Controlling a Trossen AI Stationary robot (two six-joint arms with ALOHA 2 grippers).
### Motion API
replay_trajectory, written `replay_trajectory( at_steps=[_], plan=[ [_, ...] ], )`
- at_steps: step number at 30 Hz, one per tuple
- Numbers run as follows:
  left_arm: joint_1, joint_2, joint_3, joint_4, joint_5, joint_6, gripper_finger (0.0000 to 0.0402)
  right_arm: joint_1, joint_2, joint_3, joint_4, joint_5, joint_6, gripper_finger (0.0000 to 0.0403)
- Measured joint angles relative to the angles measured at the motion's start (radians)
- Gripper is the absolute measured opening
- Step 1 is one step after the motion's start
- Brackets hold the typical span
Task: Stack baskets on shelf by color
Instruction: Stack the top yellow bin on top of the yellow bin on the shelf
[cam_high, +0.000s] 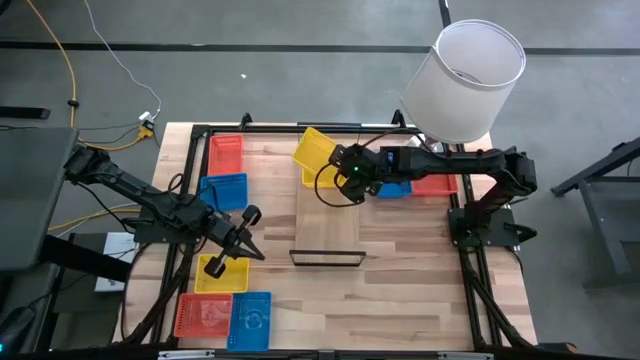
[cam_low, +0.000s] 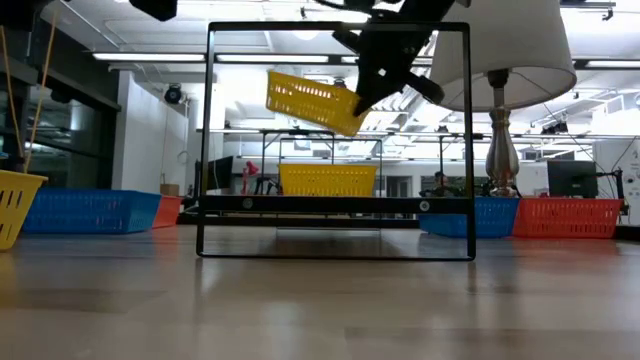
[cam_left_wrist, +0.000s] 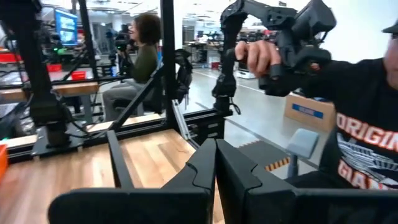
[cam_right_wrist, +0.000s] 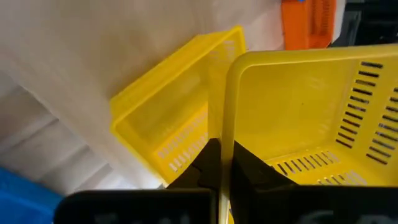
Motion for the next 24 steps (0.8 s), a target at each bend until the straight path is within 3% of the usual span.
replay_trajectory(
  at_steps=[24],
  plan=[
    [0.031,0.000,0.000,-0.020,-0.010,0.129,0.0000,0.019,0.090,0.001,-0.084,0.128,-0.128,0.0000]
  ],
)
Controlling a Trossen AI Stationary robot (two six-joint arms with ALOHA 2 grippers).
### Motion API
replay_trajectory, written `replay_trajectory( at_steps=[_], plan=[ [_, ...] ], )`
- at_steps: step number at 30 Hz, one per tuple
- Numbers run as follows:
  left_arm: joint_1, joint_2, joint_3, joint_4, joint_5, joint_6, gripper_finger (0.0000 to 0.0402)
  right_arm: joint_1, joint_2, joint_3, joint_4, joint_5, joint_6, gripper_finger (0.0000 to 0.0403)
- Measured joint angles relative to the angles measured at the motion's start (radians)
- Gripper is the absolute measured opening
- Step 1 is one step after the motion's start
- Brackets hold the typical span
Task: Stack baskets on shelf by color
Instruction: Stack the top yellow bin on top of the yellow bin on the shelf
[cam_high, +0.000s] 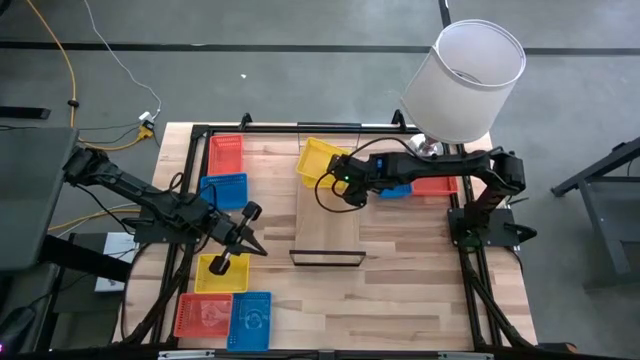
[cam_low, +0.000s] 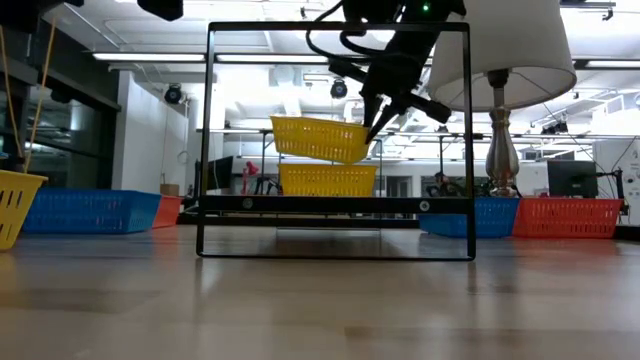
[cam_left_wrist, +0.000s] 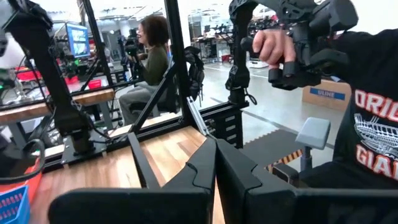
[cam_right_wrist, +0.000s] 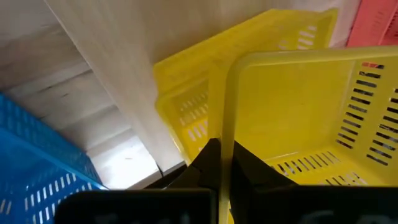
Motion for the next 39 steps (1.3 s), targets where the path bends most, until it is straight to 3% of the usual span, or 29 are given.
replay_trajectory(
  at_steps=[10,21,27,31,34,36,39],
  plan=[
    [0.000,0.000,0.000,0.000,-0.001,-0.003,0.0000,0.000,0.001,0.000,-0.037,0.079,0.047,0.0021],
    [0.000,0.000,0.000,0.000,-0.001,-0.052,0.0000,0.000,0.001,-0.001,-0.003,0.110,0.086,0.0141],
    [0.000,0.000,0.000,0.000,-0.001,-0.052,0.0000,0.007,-0.002,-0.001,0.021,0.181,0.114,0.0177],
    [0.000,0.000,0.000,0.000,-0.009,-0.046,0.0000,0.003,-0.030,-0.001,0.025,0.193,0.237,0.0176],
    [0.000,0.000,0.000,0.000,-0.046,-0.028,0.0000,-0.014,-0.053,-0.001,0.049,0.130,0.445,0.0156],
    [0.000,0.000,0.000,0.000,-0.070,-0.026,0.0000,-0.037,-0.067,-0.001,0.069,0.030,0.628,0.0125],
    [0.000,0.000,0.000,0.000,-0.092,-0.025,0.0000,-0.079,-0.068,-0.005,0.112,-0.140,0.861,0.0046]
  ],
)
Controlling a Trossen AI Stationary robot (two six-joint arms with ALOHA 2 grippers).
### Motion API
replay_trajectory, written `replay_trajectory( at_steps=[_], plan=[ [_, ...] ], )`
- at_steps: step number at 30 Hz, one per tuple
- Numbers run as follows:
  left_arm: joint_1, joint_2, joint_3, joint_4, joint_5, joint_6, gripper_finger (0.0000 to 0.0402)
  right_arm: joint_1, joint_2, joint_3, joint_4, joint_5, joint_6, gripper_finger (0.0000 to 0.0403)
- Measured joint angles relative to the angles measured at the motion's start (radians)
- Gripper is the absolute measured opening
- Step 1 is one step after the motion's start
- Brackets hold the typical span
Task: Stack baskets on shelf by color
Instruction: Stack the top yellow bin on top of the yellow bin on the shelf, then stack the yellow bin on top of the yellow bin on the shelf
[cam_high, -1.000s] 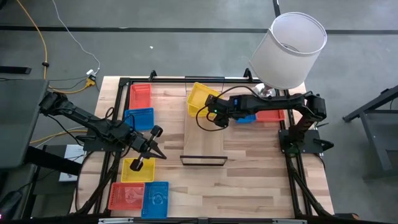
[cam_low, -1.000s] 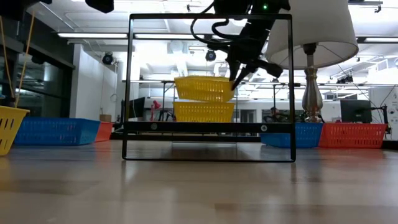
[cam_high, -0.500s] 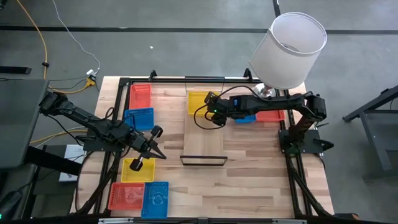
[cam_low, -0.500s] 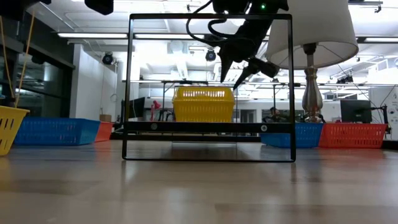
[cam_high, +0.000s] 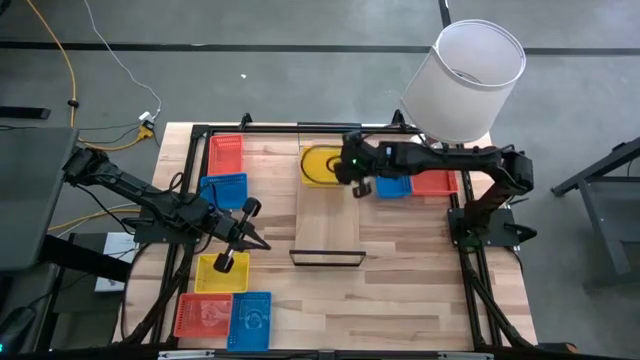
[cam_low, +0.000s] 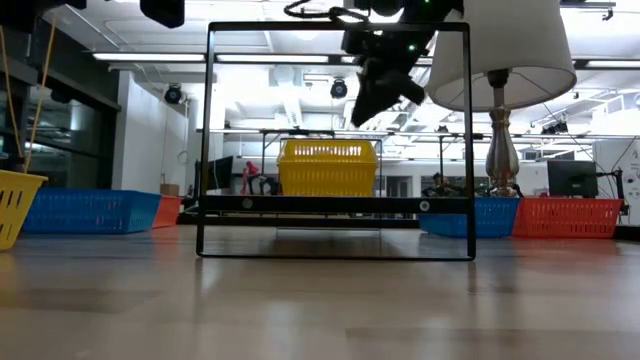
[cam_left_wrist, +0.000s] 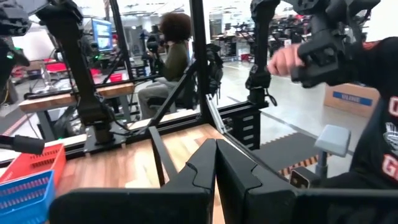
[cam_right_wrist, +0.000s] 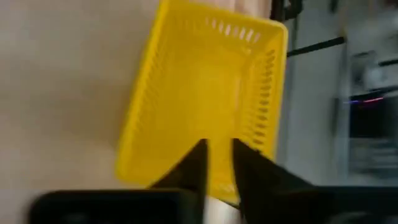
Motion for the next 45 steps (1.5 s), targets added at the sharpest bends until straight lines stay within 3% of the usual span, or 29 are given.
replay_trajectory(
  at_steps=[3,7,12,19,45],
  plan=[
    [0.000,0.000,0.000,0.000,-0.015,0.000,0.0000,-0.024,0.005,-0.062,0.169,-0.073,0.102,0.0014],
    [0.000,0.000,0.000,0.000,-0.017,0.000,0.0000,-0.029,0.006,-0.168,0.454,-0.011,0.189,0.0006],
    [0.000,0.000,0.000,0.002,-0.018,0.000,0.0000,-0.040,0.006,-0.226,0.617,0.009,0.304,0.0002],
    [0.000,0.000,0.000,0.002,-0.018,0.000,0.0000,-0.072,0.006,-0.275,0.661,0.080,0.392,0.0001],
    [0.000,0.000,0.000,0.001,-0.018,0.000,0.0000,-0.139,0.007,-0.281,0.589,0.037,0.534,0.0000]
  ],
)
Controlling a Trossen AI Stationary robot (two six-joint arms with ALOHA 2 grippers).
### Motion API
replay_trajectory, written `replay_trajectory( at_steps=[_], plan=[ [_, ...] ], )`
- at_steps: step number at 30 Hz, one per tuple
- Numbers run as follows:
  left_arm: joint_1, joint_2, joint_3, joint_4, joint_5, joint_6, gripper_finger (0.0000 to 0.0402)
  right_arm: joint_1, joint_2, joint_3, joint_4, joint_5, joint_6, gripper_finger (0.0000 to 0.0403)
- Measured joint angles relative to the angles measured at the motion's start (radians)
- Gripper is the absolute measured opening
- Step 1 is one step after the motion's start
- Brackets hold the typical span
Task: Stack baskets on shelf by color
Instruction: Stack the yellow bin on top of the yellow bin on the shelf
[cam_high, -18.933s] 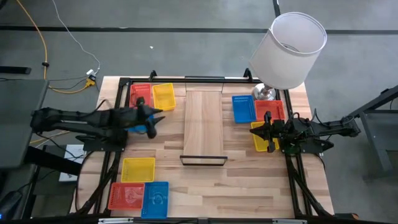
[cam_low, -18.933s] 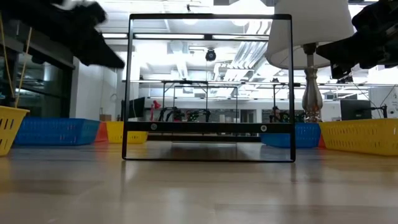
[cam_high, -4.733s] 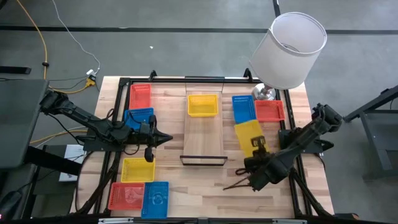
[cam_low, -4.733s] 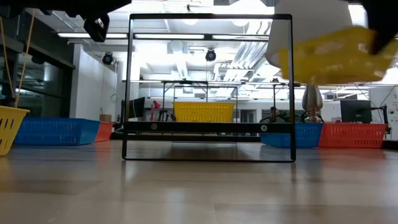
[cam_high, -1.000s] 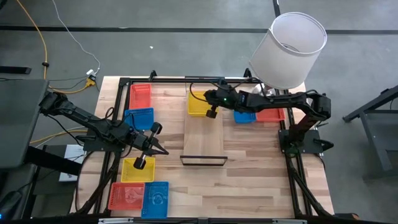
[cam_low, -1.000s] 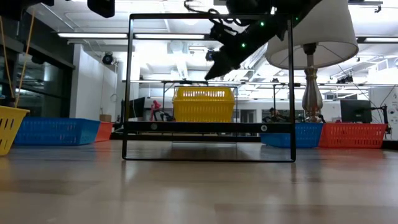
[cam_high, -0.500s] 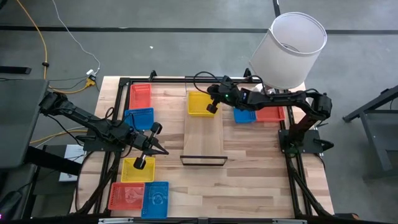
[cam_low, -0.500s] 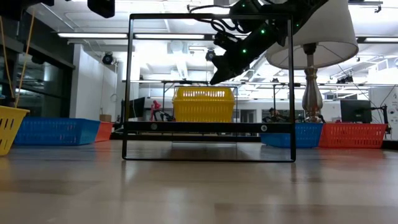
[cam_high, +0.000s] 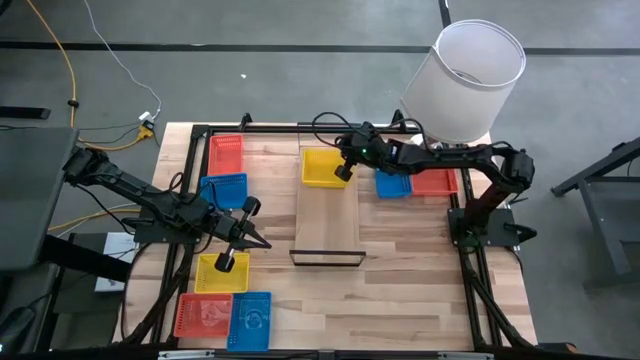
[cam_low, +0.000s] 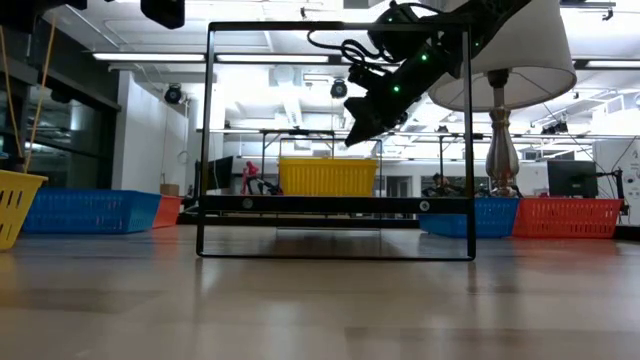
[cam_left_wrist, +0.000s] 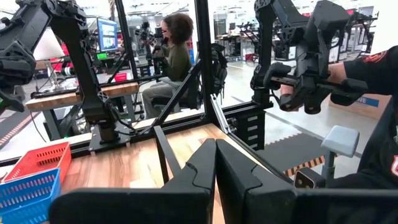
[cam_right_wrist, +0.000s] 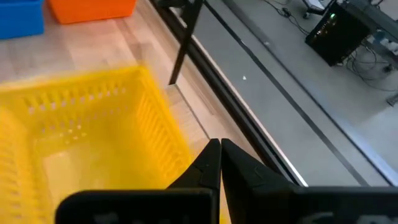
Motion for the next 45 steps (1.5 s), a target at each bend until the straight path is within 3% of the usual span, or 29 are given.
replay_trajectory(
  at_steps=[10,18,22,29,32,38,45],
  plan=[
    [0.000,0.000,0.000,-0.002,-0.008,0.000,0.0000,0.002,-0.033,0.000,0.010,-0.012,-0.039,0.0000],
    [0.000,0.000,0.000,-0.068,-0.135,-0.001,0.0000,0.044,-0.237,-0.012,-0.166,-0.102,-0.108,0.0000],
    [0.000,0.000,0.000,-0.077,-0.185,-0.002,0.0000,0.074,-0.369,-0.147,-0.168,-0.110,-0.069,0.0000],
    [0.000,0.000,0.000,-0.076,-0.240,0.000,0.0000,0.144,-0.651,-0.552,0.104,-0.099,0.049,0.0000],
    [0.002,0.000,0.000,-0.076,-0.276,0.000,0.0000,0.187,-0.747,-0.670,0.259,-0.149,0.078,0.0000],
    [0.027,0.000,0.000,-0.076,-0.284,-0.011,0.0005,0.281,-0.804,-0.783,0.539,-0.228,0.020,0.0000],
    [0.044,0.003,0.000,-0.076,-0.285,-0.026,0.0020,0.325,-0.759,-0.800,0.643,-0.252,-0.035,0.0000]
  ],
)
